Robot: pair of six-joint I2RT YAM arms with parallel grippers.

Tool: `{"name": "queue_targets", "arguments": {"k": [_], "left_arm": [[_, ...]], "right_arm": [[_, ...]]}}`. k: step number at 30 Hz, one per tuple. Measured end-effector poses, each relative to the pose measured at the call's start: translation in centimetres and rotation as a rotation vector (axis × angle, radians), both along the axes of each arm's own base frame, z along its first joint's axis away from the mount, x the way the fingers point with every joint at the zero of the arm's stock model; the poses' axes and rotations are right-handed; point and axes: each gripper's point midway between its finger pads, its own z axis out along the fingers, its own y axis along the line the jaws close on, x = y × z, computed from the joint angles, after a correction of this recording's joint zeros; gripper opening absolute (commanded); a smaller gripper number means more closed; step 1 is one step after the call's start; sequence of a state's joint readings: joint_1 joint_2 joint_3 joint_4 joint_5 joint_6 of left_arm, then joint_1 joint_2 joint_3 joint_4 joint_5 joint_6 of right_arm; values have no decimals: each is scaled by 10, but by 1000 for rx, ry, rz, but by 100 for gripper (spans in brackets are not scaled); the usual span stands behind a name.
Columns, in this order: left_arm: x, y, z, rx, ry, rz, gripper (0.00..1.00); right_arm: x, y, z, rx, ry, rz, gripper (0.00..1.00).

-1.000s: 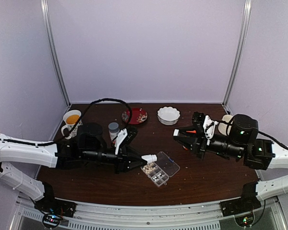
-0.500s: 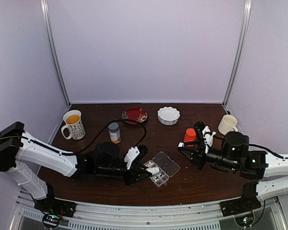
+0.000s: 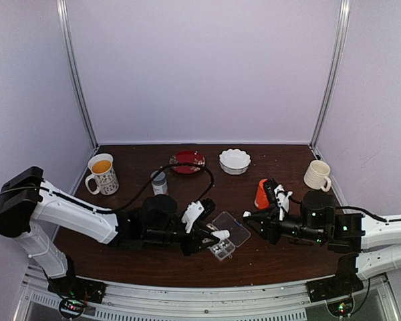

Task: Sort the pills into containers
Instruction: Pour the pill into the compartment of the pill container.

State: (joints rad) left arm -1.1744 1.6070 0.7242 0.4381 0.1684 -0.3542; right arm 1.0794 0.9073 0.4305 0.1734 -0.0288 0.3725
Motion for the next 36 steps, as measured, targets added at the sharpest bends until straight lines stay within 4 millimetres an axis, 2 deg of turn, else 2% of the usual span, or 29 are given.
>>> {"name": "queue_targets", "arguments": {"k": [6,11,19,23,28,36], "left_arm": [[1,-6,1,5,19,-2,0],[-1,-8,-6,28,40,-4,0],[-4,-10,-28,67,86,4,0],[-5,-11,-40,94,117,21,0],[1,-16,-36,86,130,59,0],[7,-19,-32,70,166,112,0]], "right_arm": [[0,0,0,20,26,-8,0],[3,-4,-4,24,77,-56,0],[6,-7,-8,40,148,-102,0],[6,-11,0,70,138,-111,0],[6,-16,12,99,110,-123,0],[6,-18,8,77,113,-125,0]]}}
